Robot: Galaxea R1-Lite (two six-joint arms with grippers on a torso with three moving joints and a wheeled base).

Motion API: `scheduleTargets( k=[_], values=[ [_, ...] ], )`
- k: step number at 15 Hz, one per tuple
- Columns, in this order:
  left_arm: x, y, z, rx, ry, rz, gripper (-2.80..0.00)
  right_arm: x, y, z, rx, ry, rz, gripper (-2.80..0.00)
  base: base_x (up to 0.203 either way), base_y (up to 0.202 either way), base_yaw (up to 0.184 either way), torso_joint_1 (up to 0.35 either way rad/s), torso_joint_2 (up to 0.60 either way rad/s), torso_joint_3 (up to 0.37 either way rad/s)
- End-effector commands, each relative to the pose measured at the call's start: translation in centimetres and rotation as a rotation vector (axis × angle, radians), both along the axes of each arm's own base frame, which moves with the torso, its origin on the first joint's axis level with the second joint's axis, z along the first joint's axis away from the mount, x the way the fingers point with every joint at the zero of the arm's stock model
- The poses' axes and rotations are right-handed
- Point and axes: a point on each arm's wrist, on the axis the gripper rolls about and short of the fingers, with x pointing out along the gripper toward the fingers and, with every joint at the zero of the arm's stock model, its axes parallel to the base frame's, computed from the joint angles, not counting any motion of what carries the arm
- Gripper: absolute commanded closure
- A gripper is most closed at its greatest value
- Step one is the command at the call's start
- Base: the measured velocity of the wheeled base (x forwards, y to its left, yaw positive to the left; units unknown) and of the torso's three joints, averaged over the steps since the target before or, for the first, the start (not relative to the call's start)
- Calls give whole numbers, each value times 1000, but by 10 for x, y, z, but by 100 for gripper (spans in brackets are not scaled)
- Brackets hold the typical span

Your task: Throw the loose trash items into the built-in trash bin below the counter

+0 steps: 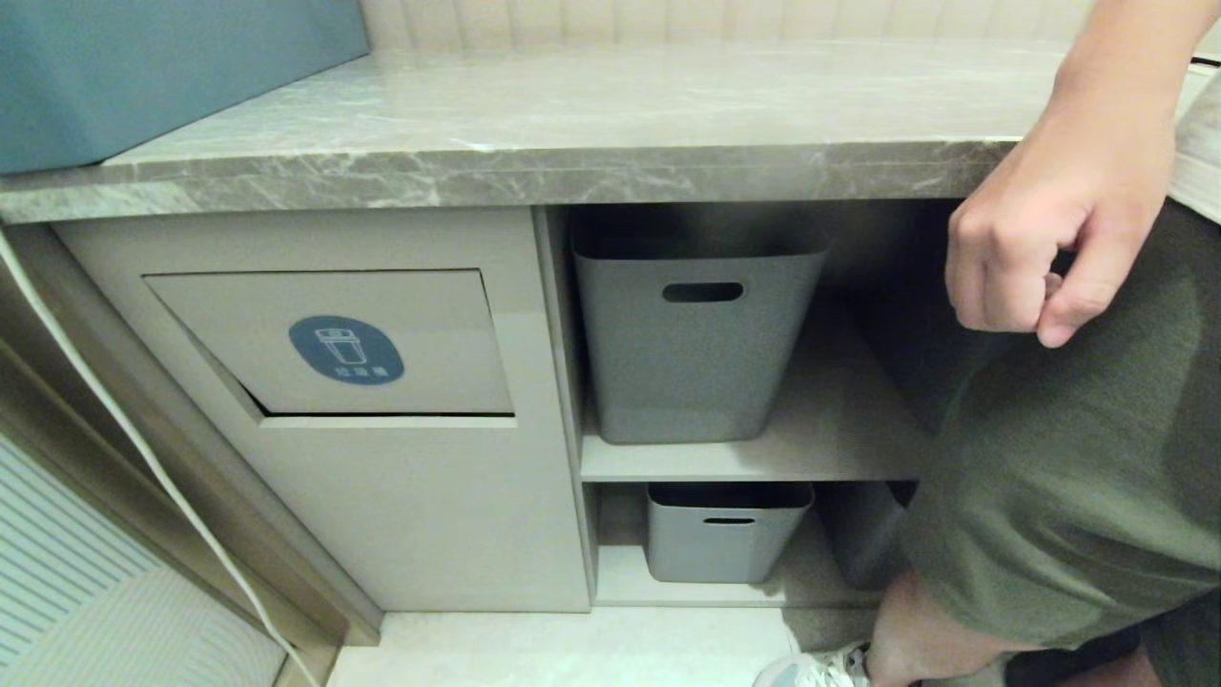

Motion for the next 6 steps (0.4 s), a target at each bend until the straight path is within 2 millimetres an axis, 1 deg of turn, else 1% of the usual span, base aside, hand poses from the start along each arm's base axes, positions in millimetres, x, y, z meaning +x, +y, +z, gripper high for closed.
scheduleTargets(
  k=[1, 6],
  values=[
    [0, 0, 0, -2, 0, 2, 0, 0, 0, 0, -1, 0, 1, 0, 0, 0, 0, 0, 0, 0],
    [0, 0, 0, 0, -1, 2, 0, 0, 0, 0, -1, 0, 1, 0, 0, 0, 0, 0, 0, 0]
  ],
)
